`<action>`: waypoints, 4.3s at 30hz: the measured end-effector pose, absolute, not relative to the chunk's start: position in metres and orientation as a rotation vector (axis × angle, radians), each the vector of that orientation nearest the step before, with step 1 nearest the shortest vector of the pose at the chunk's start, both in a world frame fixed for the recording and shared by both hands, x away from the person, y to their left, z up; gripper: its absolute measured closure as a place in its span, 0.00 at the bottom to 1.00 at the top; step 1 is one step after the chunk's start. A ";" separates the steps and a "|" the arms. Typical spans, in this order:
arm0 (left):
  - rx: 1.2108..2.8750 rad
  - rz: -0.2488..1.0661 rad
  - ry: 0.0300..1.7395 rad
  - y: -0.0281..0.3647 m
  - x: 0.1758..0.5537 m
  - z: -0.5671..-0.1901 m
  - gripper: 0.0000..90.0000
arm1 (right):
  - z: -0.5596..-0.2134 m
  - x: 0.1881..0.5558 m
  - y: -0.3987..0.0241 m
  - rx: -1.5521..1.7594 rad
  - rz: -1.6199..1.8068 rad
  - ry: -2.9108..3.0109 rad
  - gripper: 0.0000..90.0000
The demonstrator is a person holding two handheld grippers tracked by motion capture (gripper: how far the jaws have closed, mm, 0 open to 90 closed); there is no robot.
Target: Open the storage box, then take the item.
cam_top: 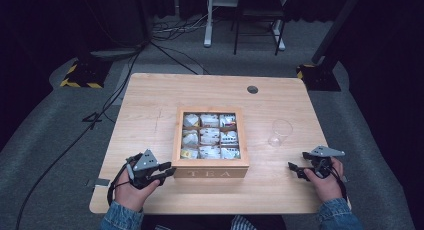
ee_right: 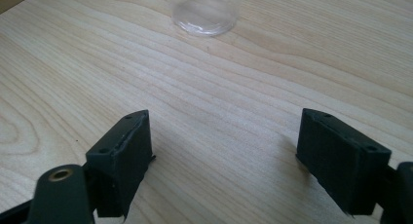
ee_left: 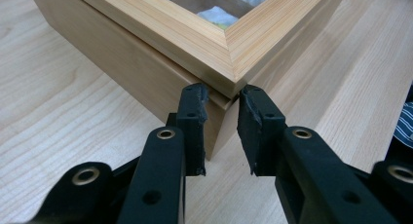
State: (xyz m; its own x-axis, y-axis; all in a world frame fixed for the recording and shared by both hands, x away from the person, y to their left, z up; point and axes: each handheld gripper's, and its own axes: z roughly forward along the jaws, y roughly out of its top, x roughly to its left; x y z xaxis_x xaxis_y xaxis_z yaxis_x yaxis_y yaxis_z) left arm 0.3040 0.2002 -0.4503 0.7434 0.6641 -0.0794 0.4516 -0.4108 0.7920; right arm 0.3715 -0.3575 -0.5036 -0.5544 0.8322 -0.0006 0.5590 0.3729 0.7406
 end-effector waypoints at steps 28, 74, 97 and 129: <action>1.742 0.378 0.865 0.193 0.316 -0.428 0.83 | -0.504 0.371 -0.358 1.211 1.003 2.264 0.23; 1.645 0.551 0.875 0.184 0.364 -0.364 0.83 | -0.504 0.370 -0.354 1.244 0.986 2.230 0.24; 1.630 0.659 0.925 0.187 0.364 -0.363 0.69 | -0.457 0.340 -0.297 1.022 1.109 2.332 0.32; 1.678 0.623 0.872 0.191 0.374 -0.352 0.69 | -0.413 0.366 -0.176 0.875 1.247 2.437 0.35</action>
